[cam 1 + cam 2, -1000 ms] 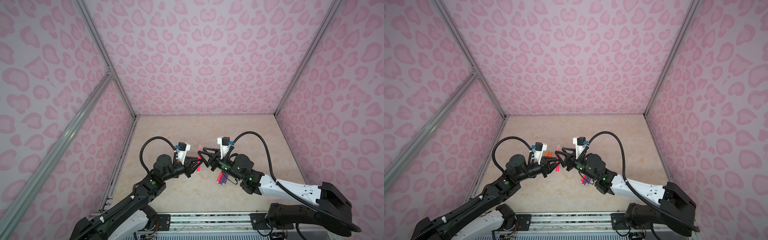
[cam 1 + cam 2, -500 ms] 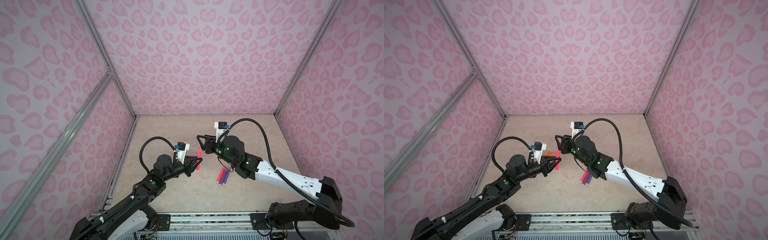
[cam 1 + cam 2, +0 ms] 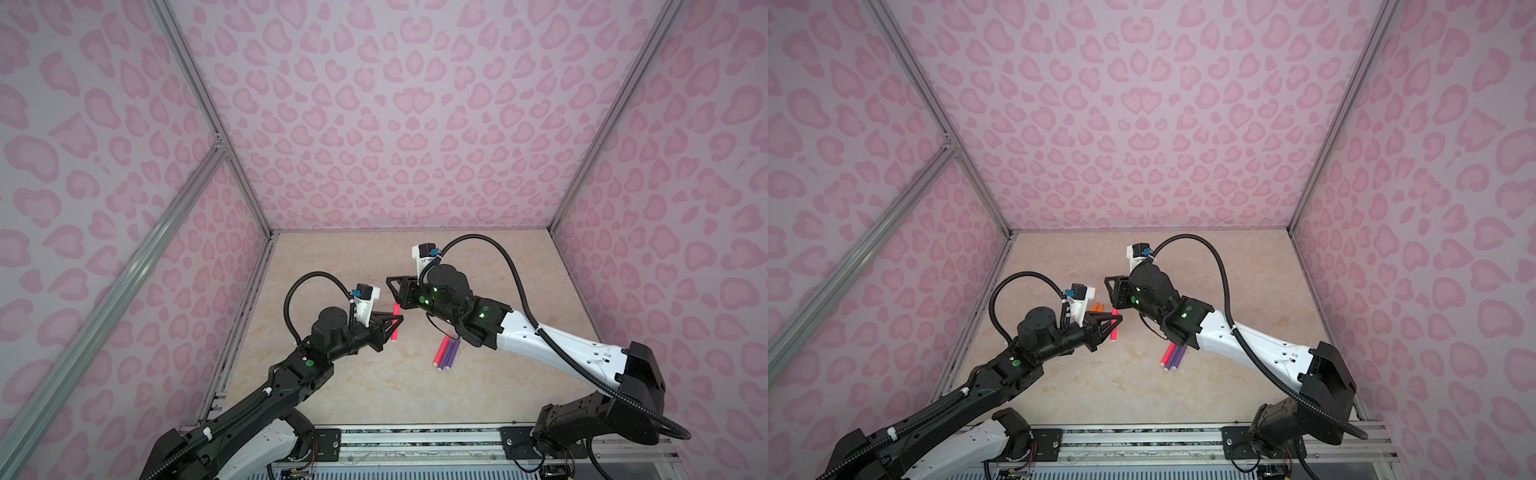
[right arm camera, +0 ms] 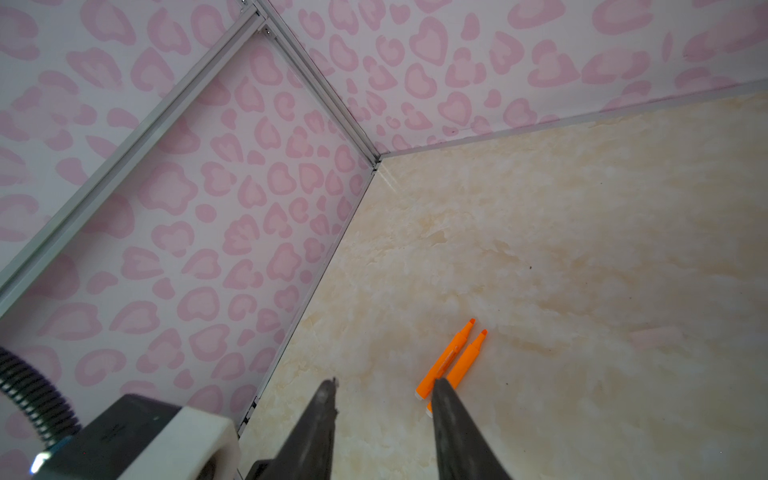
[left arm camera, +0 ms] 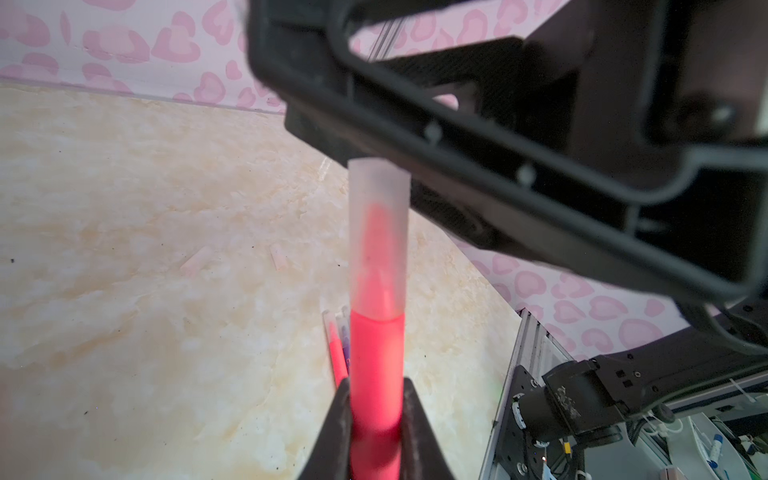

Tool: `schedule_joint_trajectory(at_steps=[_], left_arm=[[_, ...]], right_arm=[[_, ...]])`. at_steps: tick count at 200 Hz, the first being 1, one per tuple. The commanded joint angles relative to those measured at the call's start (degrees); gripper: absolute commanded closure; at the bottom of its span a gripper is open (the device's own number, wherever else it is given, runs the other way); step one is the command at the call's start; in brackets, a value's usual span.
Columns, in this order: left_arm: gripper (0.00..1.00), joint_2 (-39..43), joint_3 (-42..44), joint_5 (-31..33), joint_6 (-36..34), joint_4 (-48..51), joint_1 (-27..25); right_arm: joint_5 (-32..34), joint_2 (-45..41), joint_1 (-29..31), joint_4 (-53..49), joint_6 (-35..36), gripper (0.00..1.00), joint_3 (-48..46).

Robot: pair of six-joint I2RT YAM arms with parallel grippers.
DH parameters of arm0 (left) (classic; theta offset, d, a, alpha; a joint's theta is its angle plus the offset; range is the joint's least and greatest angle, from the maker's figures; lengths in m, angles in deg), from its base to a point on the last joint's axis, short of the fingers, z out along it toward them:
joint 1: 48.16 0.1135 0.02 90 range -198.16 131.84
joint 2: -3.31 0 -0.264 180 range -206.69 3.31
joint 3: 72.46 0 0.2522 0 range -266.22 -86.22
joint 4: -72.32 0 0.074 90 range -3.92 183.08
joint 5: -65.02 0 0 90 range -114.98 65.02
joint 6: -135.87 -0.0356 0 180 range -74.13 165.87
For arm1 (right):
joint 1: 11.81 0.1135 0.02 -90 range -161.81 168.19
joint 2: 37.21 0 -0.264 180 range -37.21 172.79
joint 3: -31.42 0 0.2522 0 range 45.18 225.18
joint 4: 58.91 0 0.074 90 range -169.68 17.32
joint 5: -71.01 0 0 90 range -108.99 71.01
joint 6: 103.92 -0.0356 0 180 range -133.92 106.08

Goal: Insert the pens into the pen caps
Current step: 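Open the right gripper and draw it back from the capped highlighter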

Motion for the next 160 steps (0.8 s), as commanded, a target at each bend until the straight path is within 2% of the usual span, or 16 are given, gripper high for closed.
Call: schedule_joint_trajectory(at_steps=[1, 35, 67, 109, 160], left_arm=[[0.96, -0.05, -0.58, 0.16, -0.57, -1.97, -0.01], [0.96, -0.03, -0.64, 0.21, -0.59, -1.85, 0.0], [0.96, 0.04, -0.74, 1.41, -0.44, -1.41, -0.01], [0.96, 0.04, -0.57, 4.61, 0.37, -0.41, 0.09], [0.96, -0.1, -0.23, 4.28, 1.34, -0.95, 0.68]], right_arm=[[-0.79, 1.15, 0.16, -1.94, 1.05, 0.71, 0.88], [-0.88, 2.02, 0.42, -2.24, 0.81, 0.83, 1.2], [-0.61, 1.58, 0.89, -2.0, 0.84, 1.0, 0.62], [-0.26, 0.33, 1.92, 0.65, -0.15, 1.0, -3.39], [-0.07, -0.54, 4.31, 5.13, 0.23, 1.0, -9.95]])
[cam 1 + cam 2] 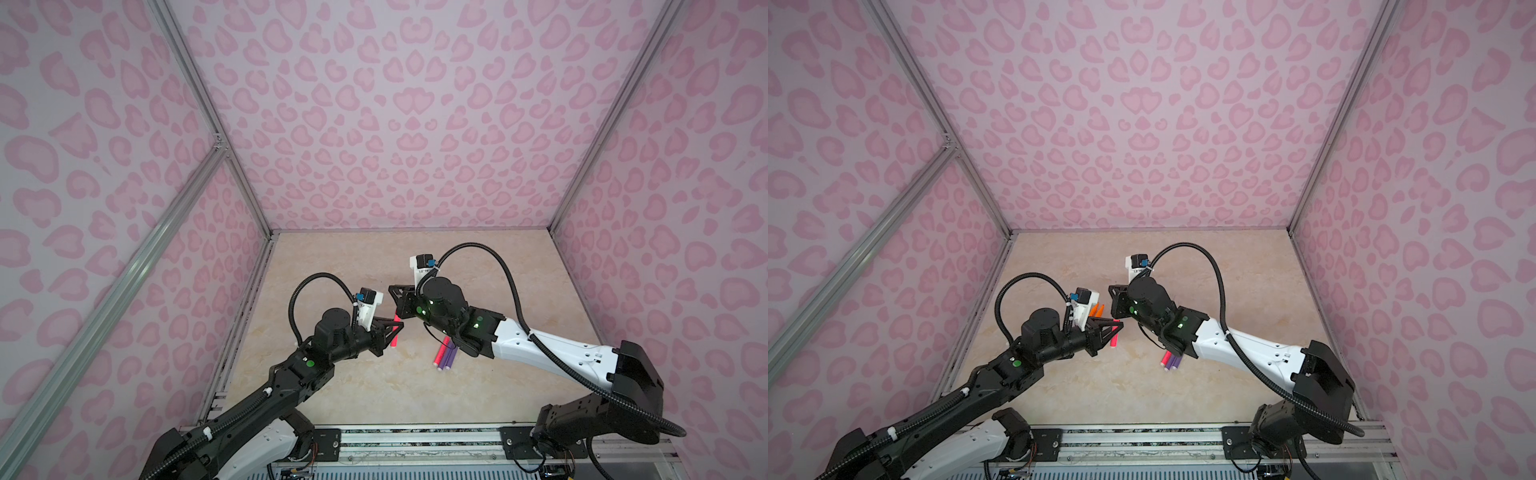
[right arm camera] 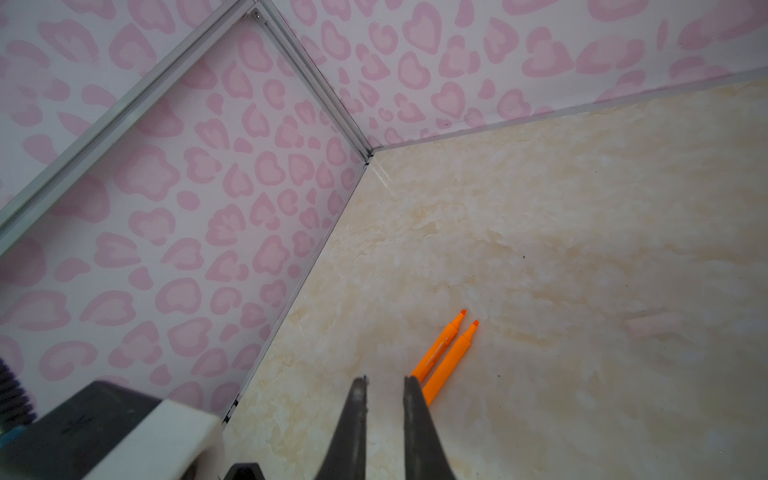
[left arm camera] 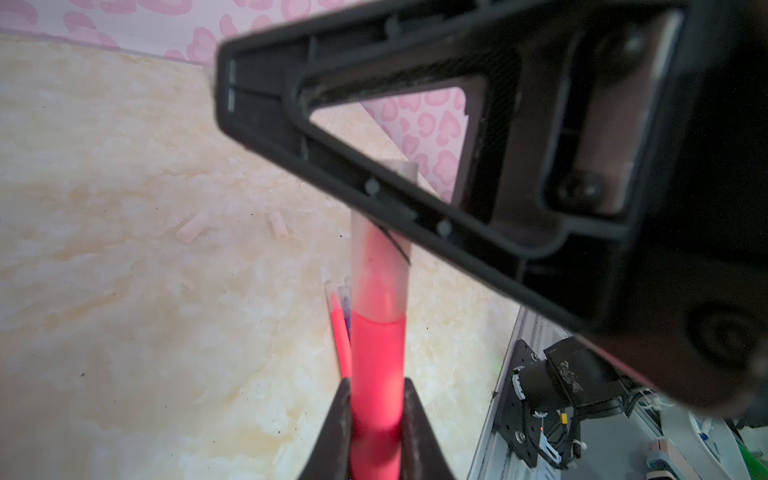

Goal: Insert the pens into the pen caps
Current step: 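Open the right gripper and draw it back from the capped highlighter, then lower the capped pink highlighter beside the purple markers with the left gripper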

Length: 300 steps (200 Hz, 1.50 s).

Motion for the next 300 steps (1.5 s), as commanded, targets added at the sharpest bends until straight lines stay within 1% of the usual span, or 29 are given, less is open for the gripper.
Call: schedule_joint_trajectory(at_steps=[1, 41, 77, 100, 129, 146, 164, 191, 226, 247, 255, 261, 267, 274, 283, 300], left_arm=[[0.97, -0.05, -0.25, 4.94, 1.81, -5.64, 0.84], [0.96, 0.28, 0.15, 4.64, 2.47, -6.06, 1.54], [0.96, 0.24, 0.76, 3.19, 3.75, -7.13, 3.15], [0.96, 0.1, 0.95, 2.71, 3.93, -7.44, 3.36], [0.96, 0.27, 1.01, 2.71, 3.93, -7.5, 3.53], [0.96, 0.37, 1.15, 2.79, 4.01, -7.47, 3.66], [0.96, 0.58, 1.08, 3.01, 4.02, -7.31, 3.7], [0.96, 0.9, 1.01, 4.99, 3.69, -5.99, 3.71], [0.96, 0.8, 0.3, 6.28, 2.69, -4.23, 3.7], [0.96, -0.5, -1.3, 7.58, 1.58, -1.53, 3.63], [0.96, -1.34, -1.86, 8.2, 1.48, -0.75, 3.62], [0.96, -2.04, -2.28, 8.25, 1.31, -0.38, 3.53], [0.96, -2.9, -2.8, 8.29, 1.08, -0.04, 3.38], [0.96, -4.04, -3.53, 8.85, 0.95, 0.4, 3.14], [0.96, -6.05, -4.69, 9.54, 0.86, 2.78, 2.84], [0.96, -10.9, -7.41, 10.09, 0.51, 5.39, 2.26]], right_arm=[[-3.49, -0.03, 1.36, -1.95, 0.26, 1.0, -2.47], [-5.56, -1.14, 1.73, -0.43, 0.33, 1.0, -6.83], [-4.64, -2.75, 3.66, 4.4, -1.7, 1.0, -12.63], [-3.15, -2.26, 5.33, 5.59, -3.02, 1.0, -14.13], [-2.96, -1.78, 6.76, 9.03, -4.96, 1.0, -15.97], [-0.43, -1.55, 8.18, 8.04, -4.84, 1.0, -15.57], [3.82, -1.07, 9.56, 3.67, -4.97, 1.0, -13.88], [8.08, -0.12, 10.37, -1.72, -6.4, 1.0, -11.84], [10.04, -0.19, 10.51, -3.25, -6.38, 1.0, -11.05], [13.23, -1.9, 9.97, -5.47, -5.85, 1.0, -9.67], [13.85, -2.83, 9.32, -5.68, -5.4, 0.88, -9.41], [13.95, -3.7, 8.55, -5.75, -5.09, 0.75, -9.35], [14.16, -4.56, 7.6, -6.18, -4.97, 0.65, -9.29], [14.53, -5.85, 6.38, -6.54, -4.88, 0.55, -9.42], [15.02, -7.78, 4.69, -7.17, -4.79, 0.48, -9.72], [16.21, -12.24, 1.13, -7.57, -4.8, 0.42, -11.83]])
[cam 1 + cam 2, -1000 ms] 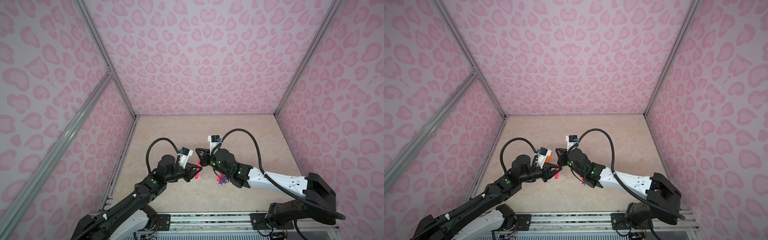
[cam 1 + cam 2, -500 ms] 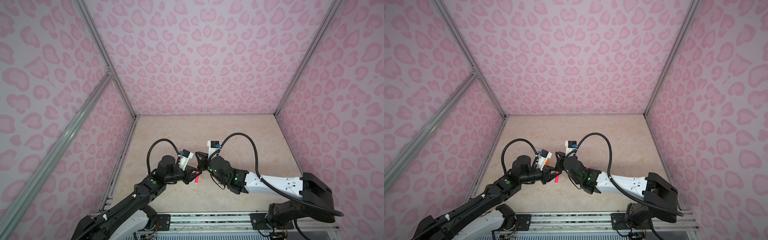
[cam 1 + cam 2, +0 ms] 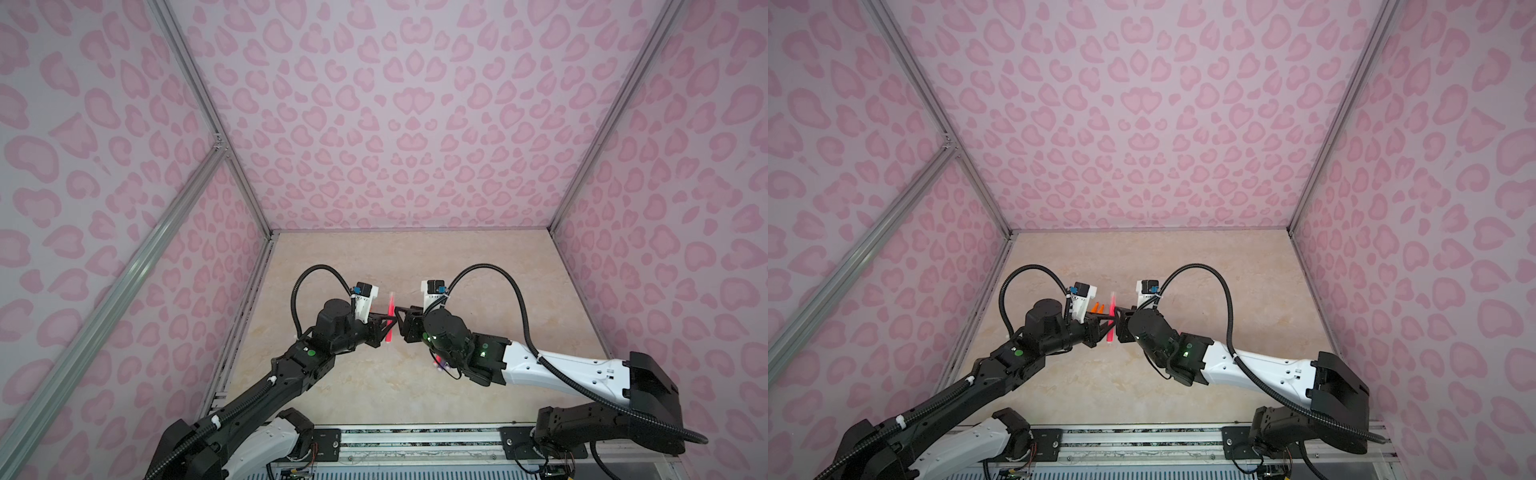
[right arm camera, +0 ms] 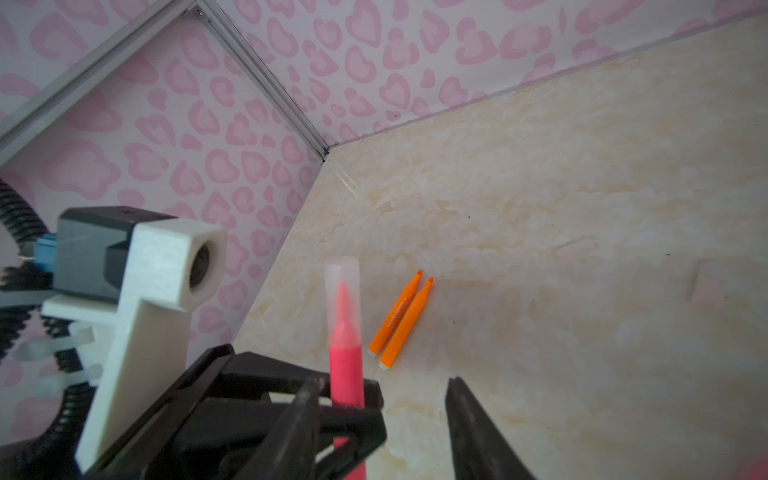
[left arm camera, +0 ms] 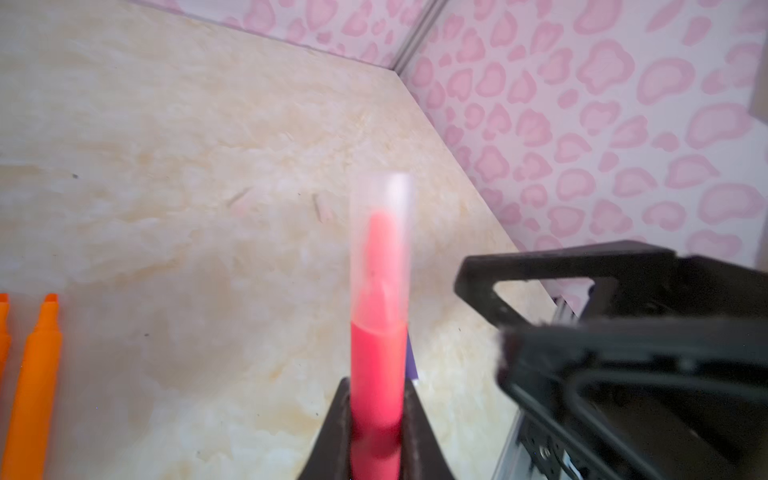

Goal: Insert the pens into the pen caps
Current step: 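Lower the capped pink highlighter beside the purple markers with the left gripper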

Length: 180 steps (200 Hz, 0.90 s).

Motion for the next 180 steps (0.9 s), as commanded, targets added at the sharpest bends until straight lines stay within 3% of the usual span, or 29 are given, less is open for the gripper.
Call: schedule_joint_trajectory(at_steps=[1, 26, 68, 92, 180], left_arm=[[0.96, -4.84, -3.15, 7.33, 0.27, 0.75, -0.69], [0.96, -13.92, -8.91, 8.87, -0.75, 5.83, -3.03], [0.97, -32.52, -21.34, 10.02, -3.06, 15.41, -8.96], [0.97, -41.13, -27.47, 9.39, -4.4, 19.67, -11.92], [0.97, -52.27, -36.17, 8.01, -5.98, 27.43, -14.69]], right_arm=[[1.45, -4.3, -3.39, -4.58, 0.23, 0.42, -2.12], [4.77, -10.97, -7.73, -4.2, 0.24, 0.38, -7.42], [2.77, -16.75, -16.45, -6.91, -0.88, 0.37, -12.08], [3.11, -17.99, -17.89, -6.72, -0.95, 0.37, -13.32], [0.51, -16.39, -19.57, -6.59, -1.07, 0.38, -13.54]])
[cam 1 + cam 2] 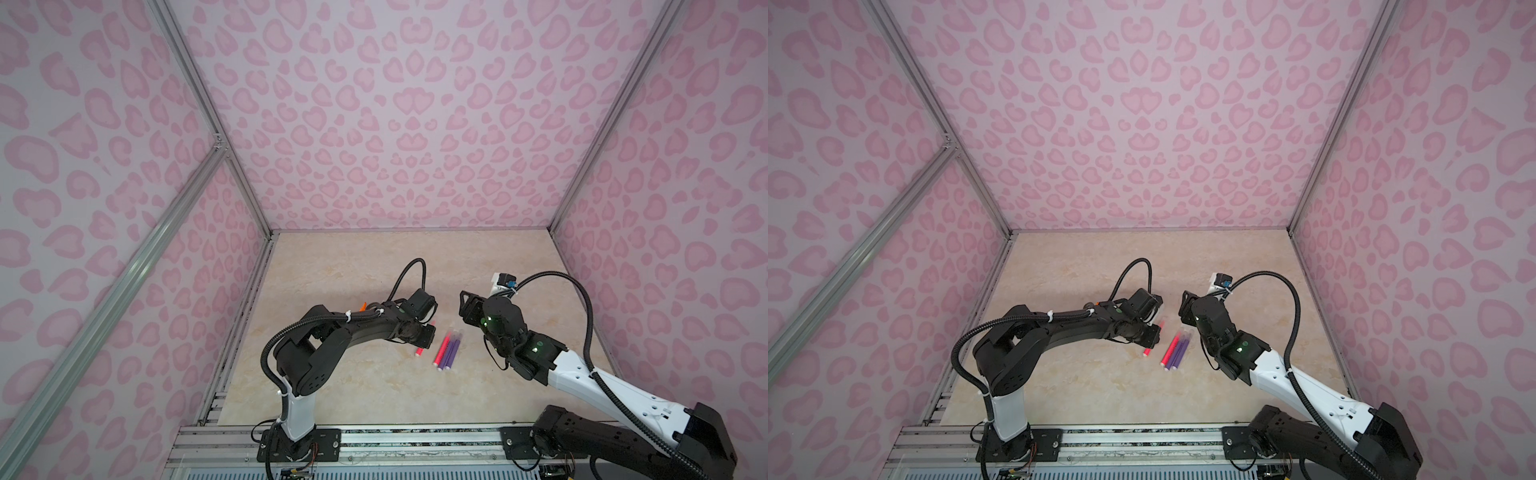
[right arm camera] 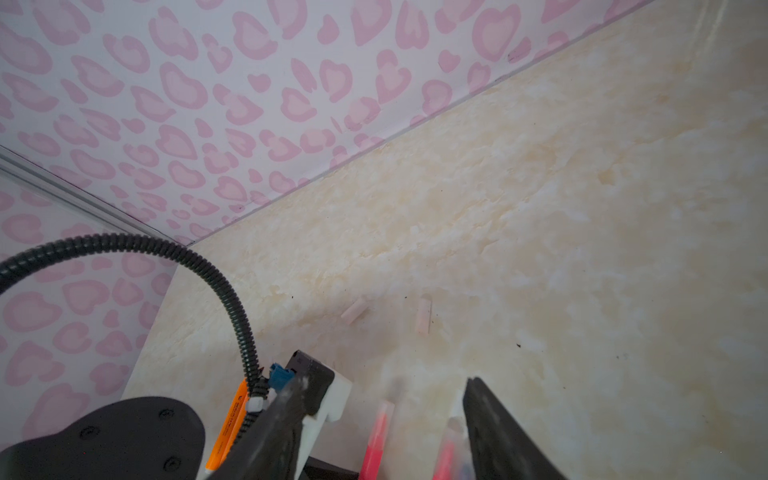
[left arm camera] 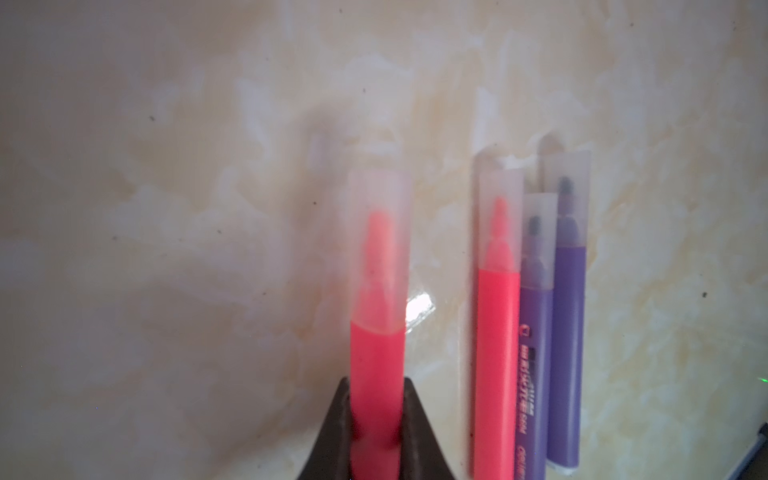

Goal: Insert the pens into the pen caps
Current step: 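Lower the capped pink highlighter beside the purple markers with the left gripper, then open the left gripper and move it over the orange highlighters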

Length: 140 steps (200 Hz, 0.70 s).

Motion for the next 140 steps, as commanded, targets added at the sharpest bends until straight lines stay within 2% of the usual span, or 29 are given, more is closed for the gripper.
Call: schedule_joint_trajectory(at_steps=[1, 43, 84, 116, 120, 140], left_arm=[[0.97, -1.96, -1.57, -1.57, -0.97, 2.74, -0.09], [0.96, -4.15, -3.05, -3.21, -1.14, 3.65, -0.31], [0.71, -3.06, -2.6, -1.73, -1.74, 3.58, -0.88], [0.65, -2.02, -1.93, 0.25, -1.98, 3.4, -0.88], [0.6, -1.84, -1.82, 0.41, -2.04, 3.34, -0.91], [0.56, -0.4, -1.03, 1.45, -2.31, 2.92, -0.88]], right_arm=[[-0.57, 0.15, -0.01, -0.06, -0.25, 0.38, -0.22], [-0.75, -0.18, -0.12, 0.0, -0.17, 0.38, -0.31], [-0.93, -0.29, -0.18, -0.02, -0.14, 0.38, -0.46], [-1.03, -0.45, -0.22, -0.02, -0.17, 0.38, -0.53], [-1.02, -0.55, -0.24, -0.02, -0.17, 0.38, -0.55], [-1.02, -0.81, -0.27, -0.16, -0.11, 0.38, -0.6]])
